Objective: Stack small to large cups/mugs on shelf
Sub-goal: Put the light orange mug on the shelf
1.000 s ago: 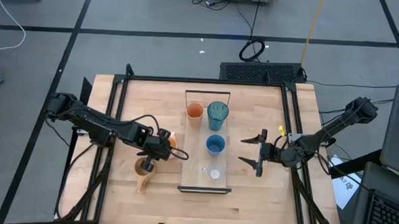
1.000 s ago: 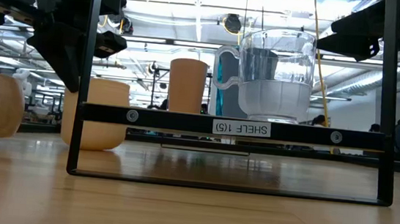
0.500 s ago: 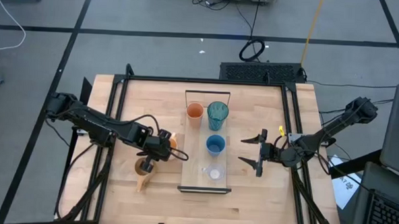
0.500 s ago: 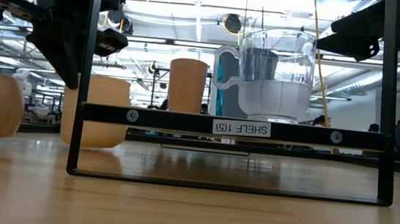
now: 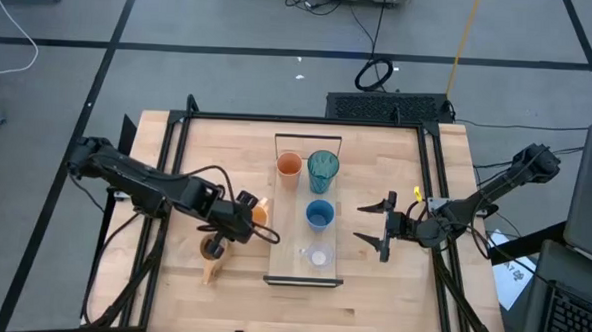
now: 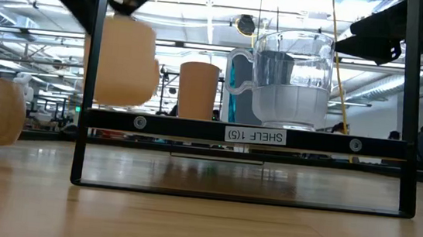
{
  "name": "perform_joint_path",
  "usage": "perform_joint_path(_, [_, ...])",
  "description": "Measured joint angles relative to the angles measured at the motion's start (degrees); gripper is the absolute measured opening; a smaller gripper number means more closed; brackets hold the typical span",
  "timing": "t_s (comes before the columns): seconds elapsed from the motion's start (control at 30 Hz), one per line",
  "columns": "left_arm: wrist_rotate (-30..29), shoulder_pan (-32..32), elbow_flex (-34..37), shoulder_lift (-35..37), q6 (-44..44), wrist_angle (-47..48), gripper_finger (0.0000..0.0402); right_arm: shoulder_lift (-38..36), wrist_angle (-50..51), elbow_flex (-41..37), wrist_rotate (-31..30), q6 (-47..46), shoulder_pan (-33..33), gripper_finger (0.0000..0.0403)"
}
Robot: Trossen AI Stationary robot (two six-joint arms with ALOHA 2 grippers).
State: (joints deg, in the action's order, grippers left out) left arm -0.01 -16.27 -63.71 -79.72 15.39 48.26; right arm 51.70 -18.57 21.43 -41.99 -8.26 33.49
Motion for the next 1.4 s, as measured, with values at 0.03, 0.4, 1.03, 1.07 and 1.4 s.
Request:
perform_joint_path(0.03, [0.0, 0.0, -1.36, 0.0, 0.23, 1.29, 0.0007, 0.0, 0.0, 0.0, 0.02, 0.01, 0.0, 0.0311])
perform_joint_path(0.4, [1.92, -0.28, -16.1, 0.02, 4.45, 15.55, 0.0005, 0.0, 0.0, 0.0, 0.0, 0.01, -0.02, 0.0311])
perform_joint_path(1.03, [0.99, 0.93, -28.4, 0.07, 9.61, 25.45, 0.0005, 0.0, 0.0, 0.0, 0.0, 0.18, -0.02, 0.0311])
perform_joint_path(1.07, [1.01, 0.92, -28.67, 0.07, 9.64, 25.36, 0.0005, 0.0, 0.0, 0.0, -0.01, 0.18, -0.02, 0.0311])
perform_joint_path(1.4, [1.05, 0.92, -29.72, 0.04, 12.02, 25.32, 0.0005, 0.0, -0.02, 0.0, -0.05, 0.05, 0.0, 0.0311])
